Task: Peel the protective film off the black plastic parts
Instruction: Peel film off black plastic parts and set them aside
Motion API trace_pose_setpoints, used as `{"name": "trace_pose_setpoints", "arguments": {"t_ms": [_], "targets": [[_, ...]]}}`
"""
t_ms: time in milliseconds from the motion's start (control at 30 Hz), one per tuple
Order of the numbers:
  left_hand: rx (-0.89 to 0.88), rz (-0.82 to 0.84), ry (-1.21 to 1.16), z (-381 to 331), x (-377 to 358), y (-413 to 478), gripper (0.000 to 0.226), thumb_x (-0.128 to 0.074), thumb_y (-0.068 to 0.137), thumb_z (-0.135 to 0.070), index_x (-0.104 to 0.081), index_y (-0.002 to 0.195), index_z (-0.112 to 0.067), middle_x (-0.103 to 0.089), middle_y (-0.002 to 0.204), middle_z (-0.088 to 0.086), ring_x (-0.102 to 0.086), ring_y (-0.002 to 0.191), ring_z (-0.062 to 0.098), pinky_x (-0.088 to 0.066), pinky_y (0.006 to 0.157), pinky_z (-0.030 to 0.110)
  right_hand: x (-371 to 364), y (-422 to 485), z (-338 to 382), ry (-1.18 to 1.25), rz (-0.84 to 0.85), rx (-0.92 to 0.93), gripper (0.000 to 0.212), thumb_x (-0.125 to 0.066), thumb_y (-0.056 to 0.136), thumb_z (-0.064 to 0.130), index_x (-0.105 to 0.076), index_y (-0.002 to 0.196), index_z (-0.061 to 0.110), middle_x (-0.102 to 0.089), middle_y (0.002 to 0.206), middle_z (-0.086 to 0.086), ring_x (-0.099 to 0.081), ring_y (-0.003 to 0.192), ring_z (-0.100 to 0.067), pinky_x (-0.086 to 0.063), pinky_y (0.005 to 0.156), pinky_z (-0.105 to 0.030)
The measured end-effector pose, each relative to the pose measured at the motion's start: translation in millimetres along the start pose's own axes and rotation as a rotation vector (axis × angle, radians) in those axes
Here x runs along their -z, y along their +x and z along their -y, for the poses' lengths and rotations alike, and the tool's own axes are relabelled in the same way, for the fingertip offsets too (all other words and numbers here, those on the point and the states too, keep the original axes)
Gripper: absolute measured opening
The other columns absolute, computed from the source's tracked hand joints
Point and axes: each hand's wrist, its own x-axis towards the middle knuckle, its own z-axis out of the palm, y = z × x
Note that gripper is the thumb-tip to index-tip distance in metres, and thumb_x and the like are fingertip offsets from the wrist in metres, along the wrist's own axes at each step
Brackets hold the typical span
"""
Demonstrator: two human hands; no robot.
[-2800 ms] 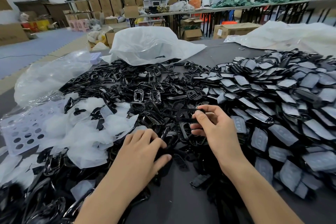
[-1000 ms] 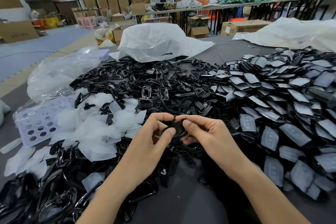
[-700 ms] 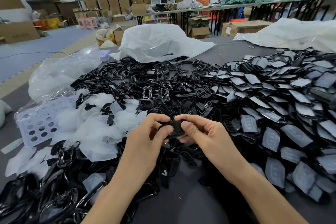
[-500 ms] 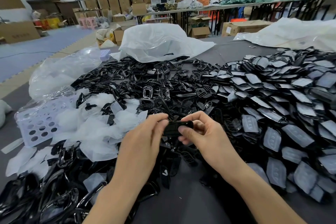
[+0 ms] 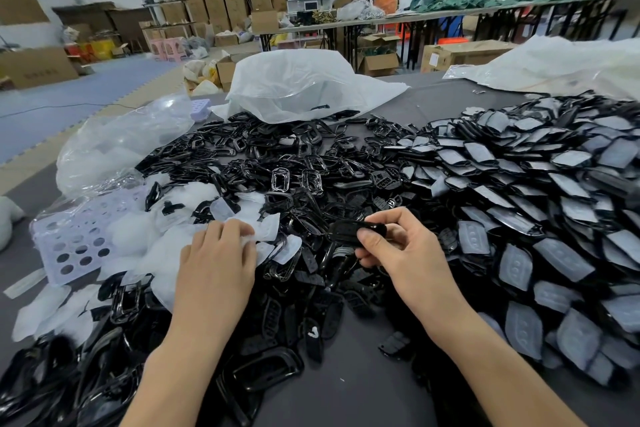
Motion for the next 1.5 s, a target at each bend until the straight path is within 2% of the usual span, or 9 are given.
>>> {"name": "trace_pose_setpoints", "arguments": {"t_ms": [167, 367, 500, 667, 833, 1000, 1133, 1300, 1500], "targets": [[0.041, -0.026, -0.725, -23, 12, -3, 0.011, -0.065, 0.093, -0.031, -0.065, 0.088, -0.041, -0.063, 0.069, -0.017, -0.054, 0.066, 0.001, -0.04, 0.06, 0.011, 0, -1, 2, 0.117, -0.004, -0.049, 0.011, -0.07, 0.093, 0.007, -0.066, 0.101, 0.014, -0.075, 0.082, -0.001, -0.075, 0.078, -0.02, -0.058, 0.071, -0.021], [0.035, 0.199, -1.04, -59, -1, -21, 0.021, -0.06, 0.098, -0.016, -0.057, 0.094, -0.036, -0.069, 0.076, -0.004, -0.069, 0.073, 0.013, -0.056, 0.075, 0.028, -3, -1, 1, 0.304, -0.008, -0.153, 0.011, -0.069, 0.092, 0.002, -0.061, 0.099, 0.007, -0.073, 0.077, -0.001, -0.077, 0.084, -0.026, -0.059, 0.07, -0.023], [-0.042, 0.185, -0.95, -60, -4, -26, 0.03, -0.05, 0.101, -0.013, -0.055, 0.104, -0.042, -0.057, 0.07, -0.006, -0.069, 0.08, 0.014, -0.054, 0.078, 0.043, -4, -1, 0, 0.313, -0.02, -0.156, 0.012, -0.069, 0.092, 0.002, -0.061, 0.099, 0.007, -0.072, 0.079, -0.003, -0.077, 0.084, -0.027, -0.06, 0.07, -0.023], [-0.014, 0.232, -0.954, -58, 0, -25, 0.035, -0.047, 0.101, -0.014, -0.068, 0.1, -0.041, -0.062, 0.07, 0.0, -0.055, 0.068, 0.022, -0.044, 0.061, 0.023, -1, 0, 0, 0.257, -0.049, -0.144, 0.014, -0.07, 0.093, 0.007, -0.063, 0.105, 0.01, -0.075, 0.082, -0.002, -0.076, 0.085, -0.025, -0.058, 0.072, -0.023], [-0.082, 0.281, -0.895, -56, 2, -24, 0.049, -0.053, 0.099, -0.01, -0.061, 0.118, -0.055, -0.071, 0.095, -0.005, -0.055, 0.072, 0.007, -0.049, 0.069, 0.031, 1, 2, 1, 0.23, -0.08, -0.135, 0.015, -0.07, 0.093, 0.009, -0.064, 0.106, 0.013, -0.076, 0.081, -0.001, -0.076, 0.08, -0.021, -0.058, 0.07, -0.022], [-0.27, 0.213, -0.715, -57, -2, -24, 0.024, -0.059, 0.099, -0.024, -0.071, 0.105, -0.043, -0.066, 0.106, -0.025, -0.062, 0.1, -0.001, -0.041, 0.082, 0.008, 3, 2, 1, 0.236, -0.074, -0.117, 0.014, -0.069, 0.093, 0.007, -0.064, 0.105, 0.012, -0.075, 0.079, -0.001, -0.075, 0.078, -0.018, -0.058, 0.07, -0.024], [-0.428, 0.169, -0.509, -54, -8, -28, 0.028, -0.05, 0.103, -0.023, -0.064, 0.119, -0.041, -0.052, 0.099, -0.02, -0.056, 0.089, 0.001, -0.04, 0.076, 0.009, 0, -2, 0, 0.218, 0.012, -0.133, 0.012, -0.067, 0.094, 0.007, -0.063, 0.103, 0.013, -0.076, 0.083, -0.006, -0.075, 0.078, -0.02, -0.059, 0.07, -0.026], [-0.144, 0.097, -0.728, -56, -7, -25, 0.018, -0.066, 0.094, -0.025, -0.061, 0.093, -0.042, -0.066, 0.094, -0.025, -0.063, 0.089, -0.002, -0.044, 0.076, 0.009, -4, -4, -1, 0.19, 0.068, -0.16, 0.01, -0.07, 0.093, 0.011, -0.065, 0.1, 0.017, -0.072, 0.079, -0.005, -0.071, 0.078, -0.015, -0.061, 0.074, -0.029], [0.025, 0.097, -0.952, -57, -5, -22, 0.019, -0.069, 0.091, -0.024, -0.062, 0.086, -0.04, -0.065, 0.096, -0.014, -0.066, 0.084, 0.008, -0.053, 0.077, 0.029, -7, -7, 5, 0.224, 0.124, -0.157, 0.021, -0.073, 0.091, 0.01, -0.06, 0.107, 0.009, -0.077, 0.089, -0.01, -0.077, 0.086, -0.024, -0.06, 0.072, -0.024]]}}
